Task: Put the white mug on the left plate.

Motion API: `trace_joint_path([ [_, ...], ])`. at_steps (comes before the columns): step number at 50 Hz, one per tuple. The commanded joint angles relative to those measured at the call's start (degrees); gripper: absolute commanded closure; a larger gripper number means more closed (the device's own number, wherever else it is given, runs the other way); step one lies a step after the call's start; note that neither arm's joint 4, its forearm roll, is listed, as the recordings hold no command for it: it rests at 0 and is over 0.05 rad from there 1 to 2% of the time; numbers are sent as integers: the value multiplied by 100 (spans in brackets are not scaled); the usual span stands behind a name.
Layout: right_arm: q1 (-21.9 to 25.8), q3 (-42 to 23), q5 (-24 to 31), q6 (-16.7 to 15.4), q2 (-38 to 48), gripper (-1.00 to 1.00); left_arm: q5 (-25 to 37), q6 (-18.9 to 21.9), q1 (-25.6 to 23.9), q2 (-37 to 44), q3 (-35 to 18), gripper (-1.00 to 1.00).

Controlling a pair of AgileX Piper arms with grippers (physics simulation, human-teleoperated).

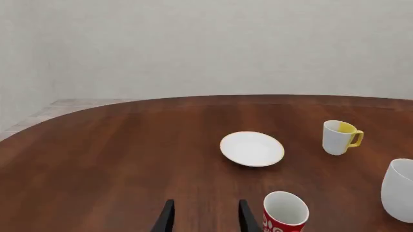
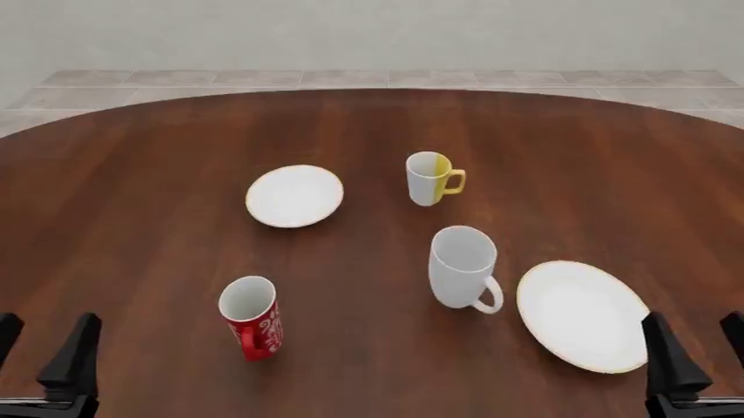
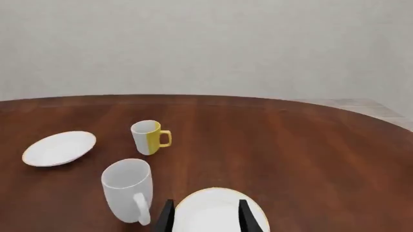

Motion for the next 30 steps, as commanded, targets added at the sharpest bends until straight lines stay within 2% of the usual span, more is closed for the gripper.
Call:
trace_joint_path([
  [1, 31, -26, -87, 10, 141, -100, 0, 0, 0, 0, 0, -100],
  [24, 117, -10, -176, -96, 292, -100, 0, 0, 0, 0, 0, -100],
  [30, 114, -329, 59, -111, 315, -100, 0, 0, 0, 0, 0, -100],
])
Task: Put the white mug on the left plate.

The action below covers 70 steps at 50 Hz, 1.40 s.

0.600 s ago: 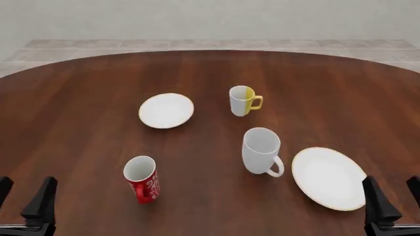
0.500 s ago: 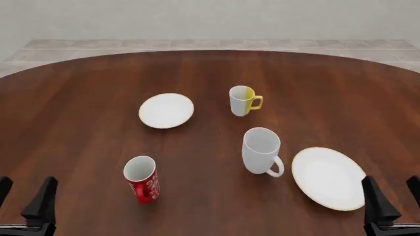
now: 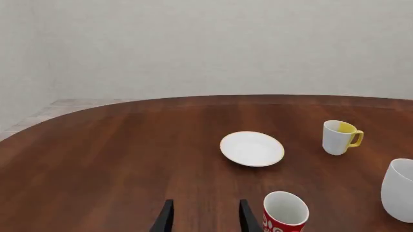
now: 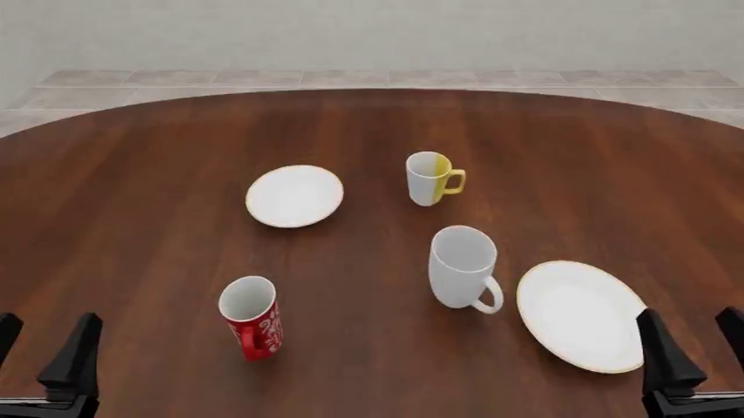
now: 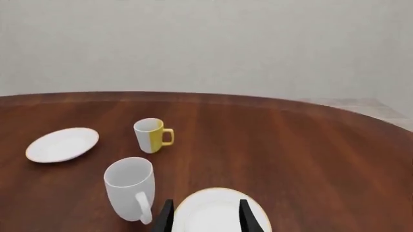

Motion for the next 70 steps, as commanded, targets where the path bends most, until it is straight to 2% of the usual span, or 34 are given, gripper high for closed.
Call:
trace_joint_path([
  [1, 22, -442, 272, -63, 145, -100, 0, 0, 0, 0, 0, -100],
  [3, 119, -586, 275, 140, 353, -100, 0, 0, 0, 0, 0, -100],
  [4, 150, -708, 361, 41, 374, -100, 0, 0, 0, 0, 0, -100],
  [10, 318, -1129, 420, -83, 881, -100, 0, 0, 0, 0, 0, -100],
  [13, 412, -1342, 521, 60, 1025, -100, 0, 0, 0, 0, 0, -100],
  [14, 452, -1392, 506, 32, 1166, -100, 0, 0, 0, 0, 0, -100],
  [16, 522, -1493, 440, 171, 1533, -100, 0, 0, 0, 0, 0, -100],
  [18, 485, -1590, 442, -62, 1757, -100, 0, 0, 0, 0, 0, -100],
  [20, 738, -1681, 419, -135, 1927, -100, 0, 0, 0, 0, 0, -100],
  [21, 636, -1747, 401, -104, 2276, -100, 0, 0, 0, 0, 0, -100],
  [22, 756, -1798, 395, -143, 2293, -100, 0, 0, 0, 0, 0, -100],
  [23, 941, -1852, 408, -300, 2362, -100, 0, 0, 0, 0, 0, -100],
  [24, 903, -1902, 421, -401, 2449, -100, 0, 0, 0, 0, 0, -100],
  [25, 890, -1948, 439, -291, 2440, -100, 0, 0, 0, 0, 0, -100],
  [27, 1149, -2024, 424, -311, 2609, -100, 0, 0, 0, 0, 0, -100],
  [28, 1159, -2043, 402, -295, 2692, -100, 0, 0, 0, 0, 0, -100],
  [29, 1260, -2042, 362, -485, 2794, -100, 0, 0, 0, 0, 0, -100],
  [32, 1296, -2070, 284, -471, 2953, -100, 0, 0, 0, 0, 0, -100],
  [34, 1357, -2065, 217, -628, 3111, -100, 0, 0, 0, 0, 0, -100],
  [36, 1429, -2085, 178, -489, 3234, -100, 0, 0, 0, 0, 0, -100],
  [40, 1503, -2080, 113, -625, 3437, -100, 0, 0, 0, 0, 0, -100],
  [44, 1482, -2089, 104, -549, 3514, -100, 0, 0, 0, 0, 0, -100],
  [46, 1550, -2052, 29, -606, 3647, -100, 0, 0, 0, 0, 0, -100],
  [48, 1670, -1995, -99, -800, 3854, -100, 0, 0, 0, 0, 0, -100],
  [50, 1631, -1997, -130, -667, 3869, -100, 0, 0, 0, 0, 0, -100],
  [56, 1690, -1951, -284, -529, 4069, -100, 0, 0, 0, 0, 0, -100],
  [70, 1788, -1828, -656, -465, 4493, -100, 0, 0, 0, 0, 0, -100],
])
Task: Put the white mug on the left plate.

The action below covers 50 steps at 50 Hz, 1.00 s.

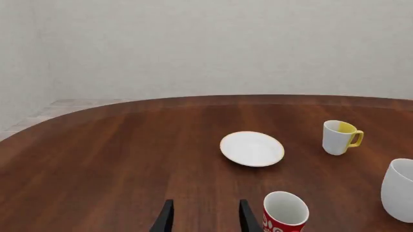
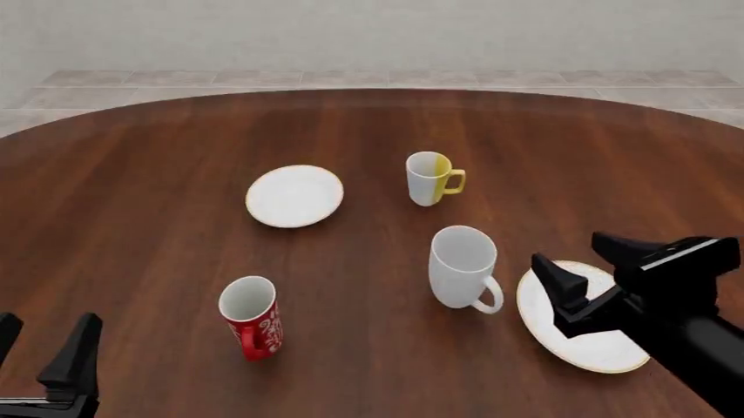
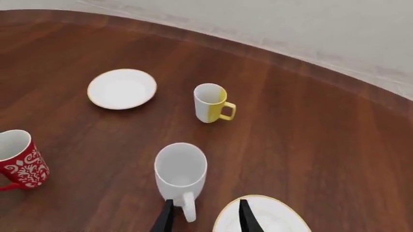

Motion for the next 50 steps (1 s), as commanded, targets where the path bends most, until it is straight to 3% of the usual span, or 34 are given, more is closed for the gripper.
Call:
trace_joint_path([
  [1, 92, 78, -292, 36, 381, -100, 0, 0, 0, 0, 0, -100],
  [11, 73, 94, -486, -37, 650, -100, 0, 0, 0, 0, 0, -100],
  [19, 19, 249, -1082, -100, 1261, -100, 0, 0, 0, 0, 0, -100],
  [21, -91, 293, -1259, -476, 1437, -100, 0, 0, 0, 0, 0, -100],
  [23, 12, 252, -1259, -267, 1455, -100, 0, 0, 0, 0, 0, -100],
  [50, 208, 176, -1542, -209, 1971, -100, 0, 0, 0, 0, 0, -100],
])
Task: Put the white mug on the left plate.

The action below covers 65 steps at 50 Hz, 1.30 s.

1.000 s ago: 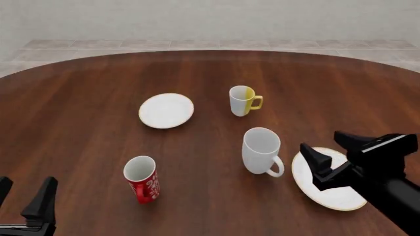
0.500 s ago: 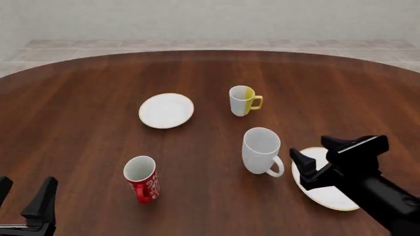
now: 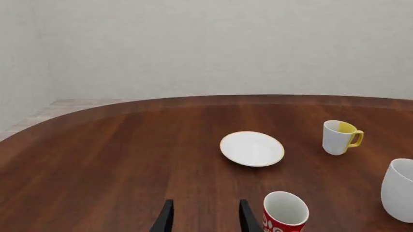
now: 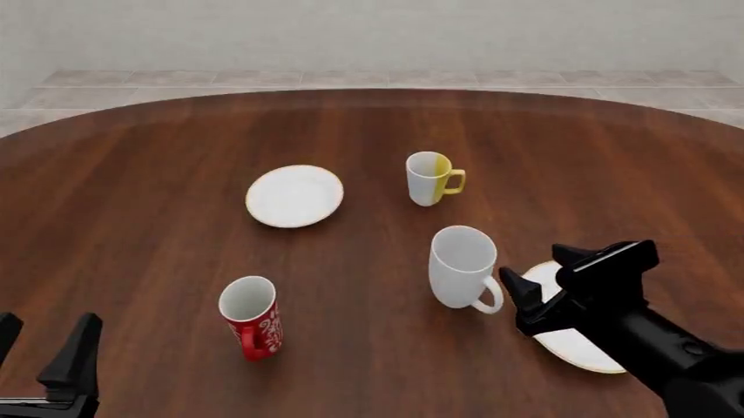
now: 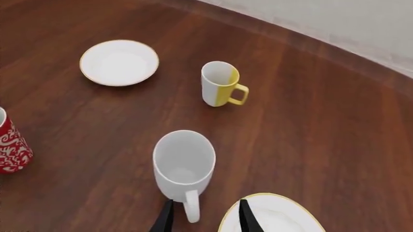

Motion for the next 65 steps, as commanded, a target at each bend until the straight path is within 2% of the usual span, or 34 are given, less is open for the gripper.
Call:
trace_joint_path([
  [1, 105, -35, -158, 25, 274, -100, 0, 0, 0, 0, 0, -100],
  [65, 337, -22, -839, 126, 1249, -100, 0, 0, 0, 0, 0, -100],
])
